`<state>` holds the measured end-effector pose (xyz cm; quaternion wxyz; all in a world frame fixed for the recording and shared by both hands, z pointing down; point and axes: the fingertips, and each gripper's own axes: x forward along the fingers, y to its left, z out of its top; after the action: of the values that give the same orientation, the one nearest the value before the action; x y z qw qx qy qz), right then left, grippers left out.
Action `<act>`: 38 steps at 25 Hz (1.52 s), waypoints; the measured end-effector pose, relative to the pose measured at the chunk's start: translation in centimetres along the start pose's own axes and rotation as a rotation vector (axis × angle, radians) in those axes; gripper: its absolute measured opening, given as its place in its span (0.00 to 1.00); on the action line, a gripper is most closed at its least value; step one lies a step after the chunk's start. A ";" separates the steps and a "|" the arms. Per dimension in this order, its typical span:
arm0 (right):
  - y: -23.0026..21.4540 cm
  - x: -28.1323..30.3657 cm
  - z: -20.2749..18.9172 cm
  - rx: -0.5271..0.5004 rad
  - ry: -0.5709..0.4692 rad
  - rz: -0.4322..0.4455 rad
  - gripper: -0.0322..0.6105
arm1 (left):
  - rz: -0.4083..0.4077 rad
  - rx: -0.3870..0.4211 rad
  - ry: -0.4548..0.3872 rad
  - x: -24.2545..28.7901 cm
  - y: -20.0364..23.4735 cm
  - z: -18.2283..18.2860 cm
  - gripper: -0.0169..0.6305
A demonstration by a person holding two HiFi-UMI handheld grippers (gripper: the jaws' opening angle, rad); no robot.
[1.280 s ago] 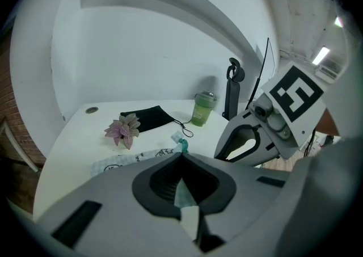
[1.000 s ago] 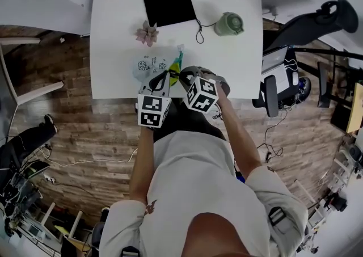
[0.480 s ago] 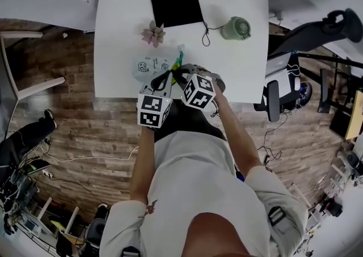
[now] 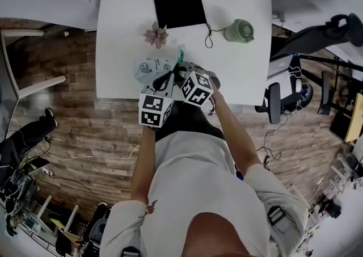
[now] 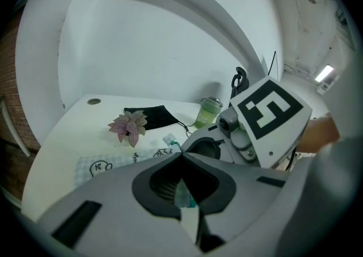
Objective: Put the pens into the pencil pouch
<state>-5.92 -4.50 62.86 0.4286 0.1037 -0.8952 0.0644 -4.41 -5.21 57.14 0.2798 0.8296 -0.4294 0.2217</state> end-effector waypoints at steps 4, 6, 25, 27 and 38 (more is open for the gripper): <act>-0.3 0.3 -0.5 0.011 -0.010 -0.023 0.13 | 0.002 0.026 0.017 0.4 0.2 -0.2 0.02; -0.5 0.3 -0.9 0.019 -0.011 -0.034 0.13 | 0.001 0.037 0.025 0.7 0.1 -0.3 0.02; -1.9 -4.3 -3.9 0.157 -0.050 -0.172 0.29 | -0.003 0.159 0.023 1.4 -1.2 0.4 0.18; -2.6 -6.1 -3.9 0.180 -0.080 -0.231 0.30 | -0.002 0.175 -0.005 1.0 -1.6 1.2 0.19; -5.7 -17.5 -0.1 0.251 -0.360 -0.555 0.32 | -0.007 0.329 -0.215 -1.9 -4.9 8.6 0.25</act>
<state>6.23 -7.71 49.36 0.2490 0.4044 -0.8793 0.0358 -0.20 -7.37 48.28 0.0939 0.8844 -0.4121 0.1982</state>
